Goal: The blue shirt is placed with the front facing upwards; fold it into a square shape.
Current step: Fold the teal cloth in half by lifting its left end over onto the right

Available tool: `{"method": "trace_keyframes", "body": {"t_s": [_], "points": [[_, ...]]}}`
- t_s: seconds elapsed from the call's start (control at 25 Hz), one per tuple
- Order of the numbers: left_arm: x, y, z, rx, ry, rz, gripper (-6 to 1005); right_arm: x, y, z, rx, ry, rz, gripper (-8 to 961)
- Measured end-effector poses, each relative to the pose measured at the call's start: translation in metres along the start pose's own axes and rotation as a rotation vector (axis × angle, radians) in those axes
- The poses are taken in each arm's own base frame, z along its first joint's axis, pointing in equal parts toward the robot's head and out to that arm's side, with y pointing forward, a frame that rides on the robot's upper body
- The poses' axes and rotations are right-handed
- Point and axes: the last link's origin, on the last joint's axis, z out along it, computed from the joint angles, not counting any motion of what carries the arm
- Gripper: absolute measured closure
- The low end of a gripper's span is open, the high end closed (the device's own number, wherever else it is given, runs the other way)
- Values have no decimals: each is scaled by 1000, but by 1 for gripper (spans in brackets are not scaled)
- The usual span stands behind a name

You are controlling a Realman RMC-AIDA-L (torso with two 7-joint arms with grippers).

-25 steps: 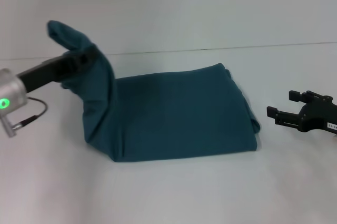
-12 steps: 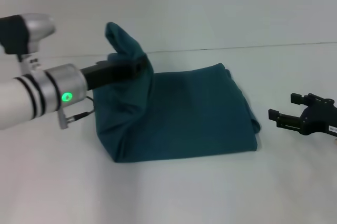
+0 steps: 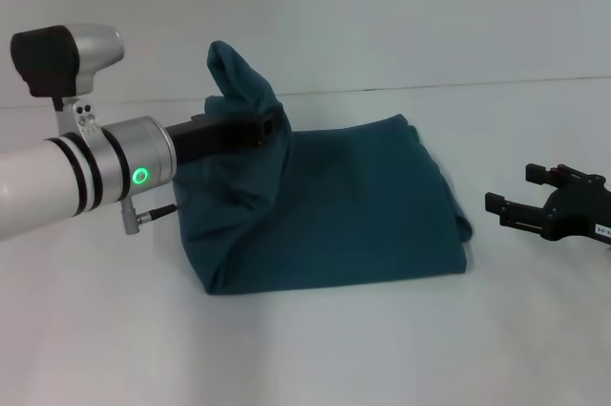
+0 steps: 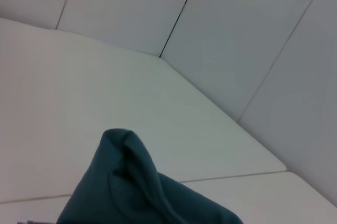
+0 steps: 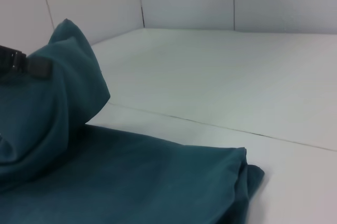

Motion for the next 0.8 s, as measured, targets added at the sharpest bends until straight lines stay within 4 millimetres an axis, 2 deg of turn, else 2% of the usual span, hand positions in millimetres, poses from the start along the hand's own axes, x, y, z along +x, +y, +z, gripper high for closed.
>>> {"method": "trace_keyframes", "body": {"t_s": [0.8], "points": [[-2,28,22,-45,-66,-49,929,7,-9,-13,49,1,-1,52]]}}
